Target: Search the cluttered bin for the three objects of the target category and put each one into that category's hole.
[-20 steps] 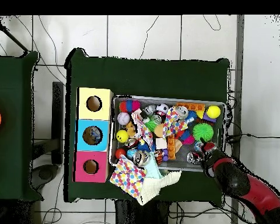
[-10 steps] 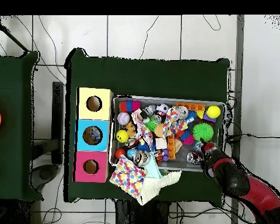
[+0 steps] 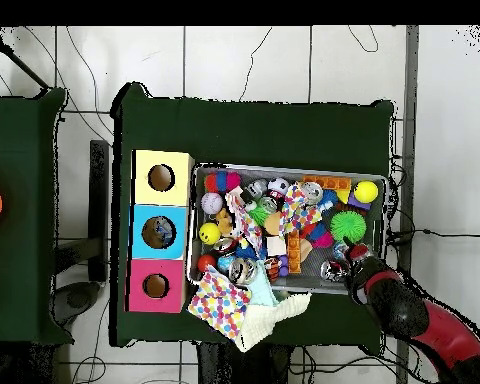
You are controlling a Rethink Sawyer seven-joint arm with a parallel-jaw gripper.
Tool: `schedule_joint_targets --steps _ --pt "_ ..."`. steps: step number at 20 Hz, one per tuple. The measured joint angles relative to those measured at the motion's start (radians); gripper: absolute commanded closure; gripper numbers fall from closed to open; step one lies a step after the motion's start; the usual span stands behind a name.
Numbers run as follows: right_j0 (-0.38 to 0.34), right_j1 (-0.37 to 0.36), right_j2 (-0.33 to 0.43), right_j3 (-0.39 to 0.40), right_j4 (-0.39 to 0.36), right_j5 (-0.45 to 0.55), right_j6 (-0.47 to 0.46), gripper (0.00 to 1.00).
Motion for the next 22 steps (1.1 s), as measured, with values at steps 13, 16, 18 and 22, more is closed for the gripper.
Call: schedule_joint_targets --steps 13,16,18,22 --pt "0.087 0.000 -0.109 0.000 0.000 0.000 0.000 0.00" --pt "0.123 0.010 -0.140 0.000 0.000 0.000 0.000 0.00" --pt "0.138 0.018 -0.153 0.000 0.000 0.000 0.000 0.00" --pt "0.161 0.029 -0.176 -0.001 0.001 -0.005 0.000 0.00"
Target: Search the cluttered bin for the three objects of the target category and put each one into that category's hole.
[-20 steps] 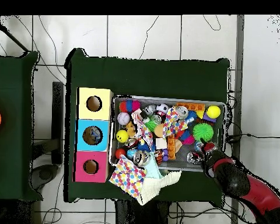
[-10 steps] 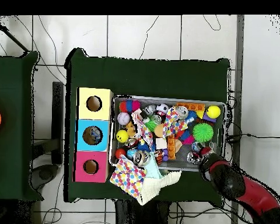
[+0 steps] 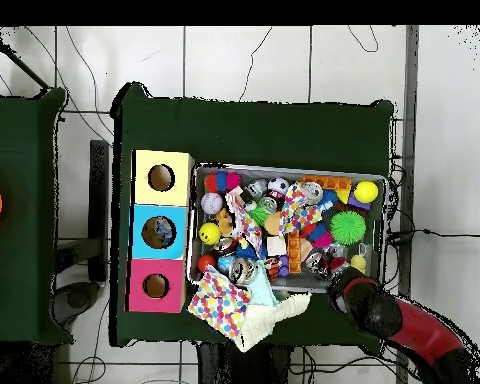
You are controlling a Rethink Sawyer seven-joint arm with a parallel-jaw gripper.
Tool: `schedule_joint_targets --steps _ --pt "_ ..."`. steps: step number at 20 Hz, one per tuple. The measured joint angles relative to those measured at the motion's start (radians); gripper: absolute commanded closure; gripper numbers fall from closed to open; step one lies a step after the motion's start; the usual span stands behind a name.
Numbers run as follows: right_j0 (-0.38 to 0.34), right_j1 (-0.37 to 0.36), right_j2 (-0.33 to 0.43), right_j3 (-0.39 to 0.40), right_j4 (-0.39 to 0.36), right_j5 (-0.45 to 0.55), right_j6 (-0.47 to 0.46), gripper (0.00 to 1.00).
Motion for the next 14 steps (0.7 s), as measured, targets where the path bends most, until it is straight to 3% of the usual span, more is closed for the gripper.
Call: schedule_joint_targets --steps 14 --pt "0.009 -0.003 -0.014 0.000 -0.001 -0.066 0.000 0.00"
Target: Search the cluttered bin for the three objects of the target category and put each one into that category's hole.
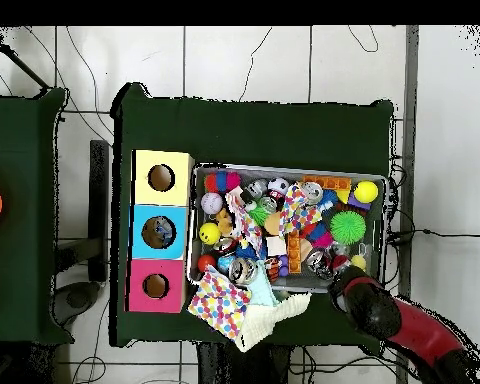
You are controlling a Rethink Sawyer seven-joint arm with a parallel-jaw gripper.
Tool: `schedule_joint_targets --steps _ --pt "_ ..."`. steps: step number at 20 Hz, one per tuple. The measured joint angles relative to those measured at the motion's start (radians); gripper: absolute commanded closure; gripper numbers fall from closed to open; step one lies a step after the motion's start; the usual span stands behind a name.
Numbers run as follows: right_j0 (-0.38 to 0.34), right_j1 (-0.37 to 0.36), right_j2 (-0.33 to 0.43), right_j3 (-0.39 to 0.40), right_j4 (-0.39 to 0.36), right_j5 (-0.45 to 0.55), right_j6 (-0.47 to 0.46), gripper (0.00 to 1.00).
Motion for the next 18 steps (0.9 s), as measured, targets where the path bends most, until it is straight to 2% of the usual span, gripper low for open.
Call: schedule_joint_targets --steps 18 --pt "-0.048 0.001 0.029 0.000 0.000 -0.013 0.000 0.00"
